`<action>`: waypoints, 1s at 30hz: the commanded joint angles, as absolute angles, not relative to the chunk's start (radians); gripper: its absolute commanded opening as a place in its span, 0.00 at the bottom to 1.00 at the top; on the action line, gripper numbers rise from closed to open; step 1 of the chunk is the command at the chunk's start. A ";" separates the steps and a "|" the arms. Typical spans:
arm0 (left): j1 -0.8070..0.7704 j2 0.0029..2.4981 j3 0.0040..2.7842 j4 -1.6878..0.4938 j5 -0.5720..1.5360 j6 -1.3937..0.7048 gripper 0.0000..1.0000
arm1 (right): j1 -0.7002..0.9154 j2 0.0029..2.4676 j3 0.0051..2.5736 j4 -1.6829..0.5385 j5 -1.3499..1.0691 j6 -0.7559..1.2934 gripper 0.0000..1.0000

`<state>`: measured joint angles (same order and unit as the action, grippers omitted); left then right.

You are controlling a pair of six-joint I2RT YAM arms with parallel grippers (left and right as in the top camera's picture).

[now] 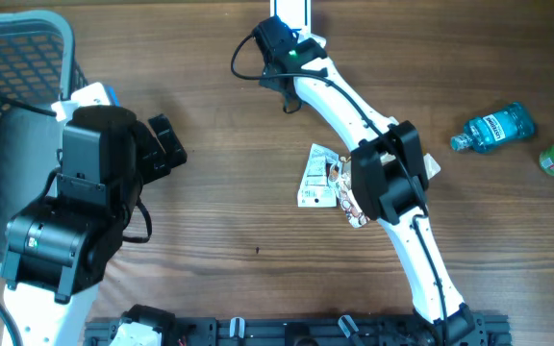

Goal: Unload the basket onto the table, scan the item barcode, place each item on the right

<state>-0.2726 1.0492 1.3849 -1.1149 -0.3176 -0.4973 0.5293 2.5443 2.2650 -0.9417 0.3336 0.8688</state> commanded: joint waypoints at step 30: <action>-0.266 1.050 1.393 -1.113 -0.334 -0.478 1.00 | 0.474 2.563 2.262 -0.968 0.261 0.547 1.00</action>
